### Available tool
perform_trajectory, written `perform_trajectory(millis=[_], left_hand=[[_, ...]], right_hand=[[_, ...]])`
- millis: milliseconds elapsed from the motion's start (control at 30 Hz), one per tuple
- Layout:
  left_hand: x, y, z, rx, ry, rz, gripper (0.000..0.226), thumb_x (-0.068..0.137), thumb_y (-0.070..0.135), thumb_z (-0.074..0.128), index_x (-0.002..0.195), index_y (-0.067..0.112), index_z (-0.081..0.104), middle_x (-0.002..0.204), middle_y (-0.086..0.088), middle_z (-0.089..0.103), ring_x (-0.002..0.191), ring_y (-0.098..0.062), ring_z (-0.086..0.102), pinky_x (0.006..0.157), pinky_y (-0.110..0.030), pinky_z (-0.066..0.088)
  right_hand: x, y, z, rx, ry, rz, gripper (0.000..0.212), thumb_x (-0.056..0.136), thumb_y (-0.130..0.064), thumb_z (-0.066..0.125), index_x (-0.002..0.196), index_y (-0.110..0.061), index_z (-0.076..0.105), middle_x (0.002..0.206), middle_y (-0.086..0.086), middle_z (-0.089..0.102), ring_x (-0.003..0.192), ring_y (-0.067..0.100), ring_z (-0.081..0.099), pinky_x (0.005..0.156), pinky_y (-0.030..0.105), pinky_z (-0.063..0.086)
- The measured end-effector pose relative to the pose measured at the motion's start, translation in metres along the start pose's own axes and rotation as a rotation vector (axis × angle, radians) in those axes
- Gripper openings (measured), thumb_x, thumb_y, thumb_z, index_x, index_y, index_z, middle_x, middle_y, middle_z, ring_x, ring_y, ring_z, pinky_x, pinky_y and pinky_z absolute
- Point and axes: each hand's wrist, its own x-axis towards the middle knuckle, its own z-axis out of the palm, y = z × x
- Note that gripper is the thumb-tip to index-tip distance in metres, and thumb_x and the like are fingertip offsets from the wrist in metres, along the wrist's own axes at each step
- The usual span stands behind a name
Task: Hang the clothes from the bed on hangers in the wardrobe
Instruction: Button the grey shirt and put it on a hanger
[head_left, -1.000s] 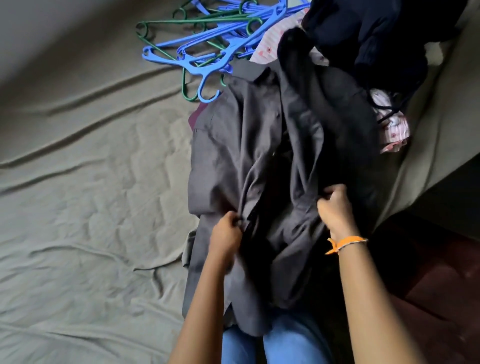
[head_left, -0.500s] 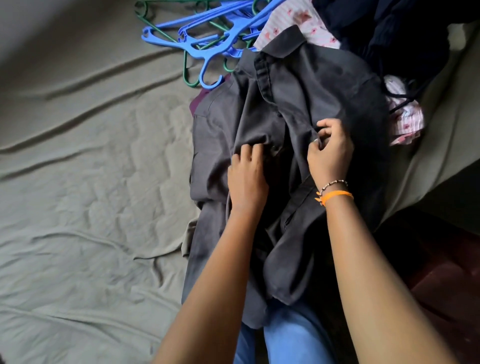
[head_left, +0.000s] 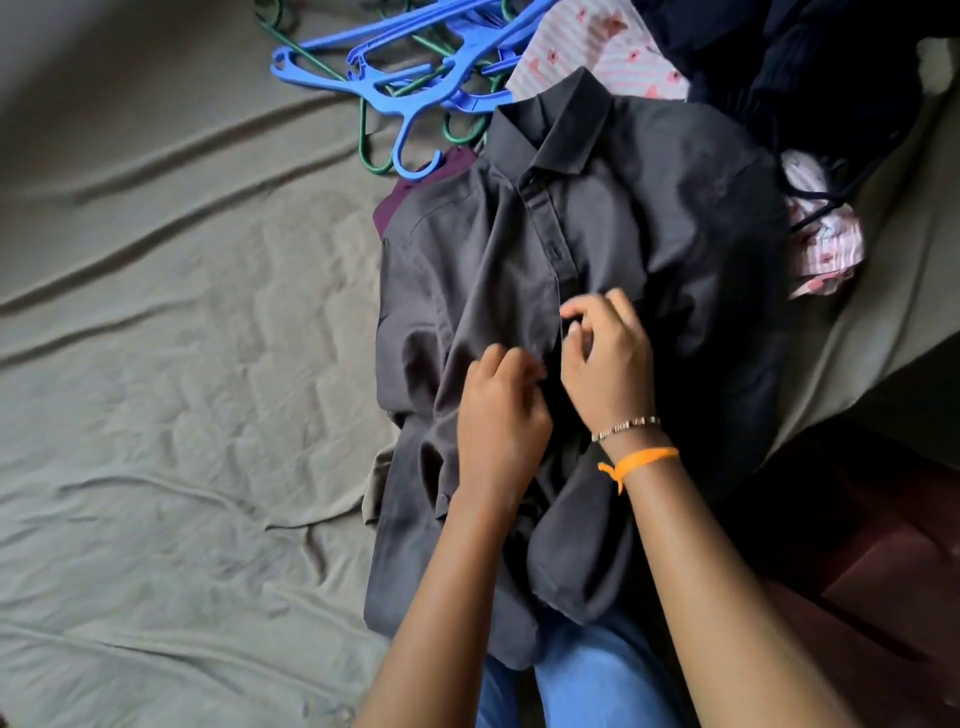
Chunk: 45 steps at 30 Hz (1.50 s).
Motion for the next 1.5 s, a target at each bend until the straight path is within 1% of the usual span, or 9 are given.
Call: perform_trajectory(millis=[267, 500, 633, 833, 967, 1100, 1233, 1400, 1500], left_hand=[[0.052, -0.012, 0.019, 0.123, -0.158, 0.083, 0.049, 0.080, -0.001, 0.037, 0.126, 0.010, 0.050, 0.122, -0.011, 0.048, 0.103, -0.034, 0.048, 0.086, -0.046, 0.043], [0.051, 0.003, 0.026, 0.030, 0.016, 0.035, 0.031, 0.088, 0.006, 0.047, 0.118, 0.011, 0.052, 0.116, -0.007, 0.054, 0.096, -0.030, 0.055, 0.075, -0.043, 0.045], [0.073, 0.010, 0.027, 0.257, 0.158, 0.186, 0.035, 0.079, 0.003, 0.057, 0.112, 0.014, 0.060, 0.108, -0.008, 0.056, 0.091, -0.031, 0.051, 0.076, -0.040, 0.042], [0.116, 0.004, 0.024, 0.451, -0.129, 0.093, 0.044, 0.094, 0.032, 0.044, 0.138, 0.033, 0.042, 0.145, 0.006, 0.036, 0.135, -0.025, 0.025, 0.113, -0.050, 0.011], [0.108, -0.016, 0.027, 0.364, -0.266, -0.065, 0.053, 0.099, 0.042, 0.034, 0.149, 0.038, 0.016, 0.158, 0.011, 0.013, 0.146, -0.019, 0.002, 0.114, -0.056, -0.004], [0.096, -0.022, 0.028, 0.341, -0.258, -0.081, 0.056, 0.100, 0.041, 0.031, 0.150, 0.038, 0.008, 0.159, 0.012, 0.006, 0.147, -0.018, -0.005, 0.114, -0.055, -0.006], [0.095, -0.011, 0.024, 0.234, -0.119, -0.087, 0.052, 0.093, 0.029, 0.050, 0.143, 0.029, 0.036, 0.152, 0.006, 0.029, 0.143, -0.024, 0.017, 0.116, -0.050, 0.010], [0.066, -0.003, 0.020, 0.310, 0.255, 0.006, 0.013, 0.080, 0.025, 0.060, 0.091, 0.020, 0.063, 0.100, -0.001, 0.057, 0.096, -0.023, 0.040, 0.078, -0.033, 0.027], [0.041, -0.007, 0.031, 0.432, 0.230, 0.101, 0.012, 0.074, 0.029, 0.065, 0.079, 0.019, 0.060, 0.083, -0.001, 0.056, 0.080, -0.024, 0.045, 0.067, -0.034, 0.029]], right_hand=[[0.081, 0.043, 0.013, -0.277, -0.068, 0.113, 0.041, 0.083, -0.009, 0.051, 0.123, -0.008, 0.058, 0.126, 0.018, 0.049, 0.113, 0.039, 0.044, 0.102, 0.036, 0.027], [0.085, 0.052, 0.000, -0.046, 0.022, 0.257, 0.023, 0.081, -0.005, 0.056, 0.101, -0.010, 0.068, 0.097, 0.011, 0.068, 0.090, 0.031, 0.061, 0.079, 0.032, 0.045], [0.092, 0.044, 0.002, -0.197, -0.105, -0.002, 0.055, 0.069, 0.009, 0.056, 0.116, -0.019, 0.060, 0.110, 0.010, 0.056, 0.101, 0.034, 0.050, 0.090, 0.041, 0.042], [0.113, 0.042, 0.008, -0.274, -0.385, 0.125, 0.066, 0.082, 0.006, 0.036, 0.142, -0.023, 0.039, 0.130, 0.018, 0.042, 0.117, 0.038, 0.046, 0.100, 0.040, 0.039], [0.122, 0.047, 0.004, -0.203, -0.388, 0.302, 0.068, 0.086, 0.002, 0.036, 0.148, -0.025, 0.027, 0.143, 0.014, 0.041, 0.128, 0.034, 0.041, 0.104, 0.033, 0.034], [0.123, 0.050, 0.010, 0.061, -0.332, 0.361, 0.067, 0.084, 0.003, 0.041, 0.147, -0.017, 0.030, 0.081, -0.002, 0.056, 0.090, 0.020, 0.049, 0.086, 0.019, 0.036], [0.109, 0.048, 0.003, 0.232, -0.405, 0.283, 0.076, 0.080, 0.007, 0.057, 0.147, -0.013, 0.027, 0.073, -0.006, 0.043, 0.052, -0.001, 0.041, 0.063, 0.004, 0.036], [0.072, 0.042, -0.009, 0.102, -0.261, 0.164, 0.069, 0.066, 0.000, 0.075, 0.129, -0.014, 0.050, 0.099, 0.002, 0.044, 0.064, 0.010, 0.040, 0.072, 0.013, 0.042], [0.044, 0.032, -0.009, -0.015, -0.128, 0.058, 0.051, 0.062, 0.000, 0.072, 0.109, -0.009, 0.055, 0.093, 0.002, 0.043, 0.078, 0.015, 0.044, 0.084, 0.029, 0.039]])
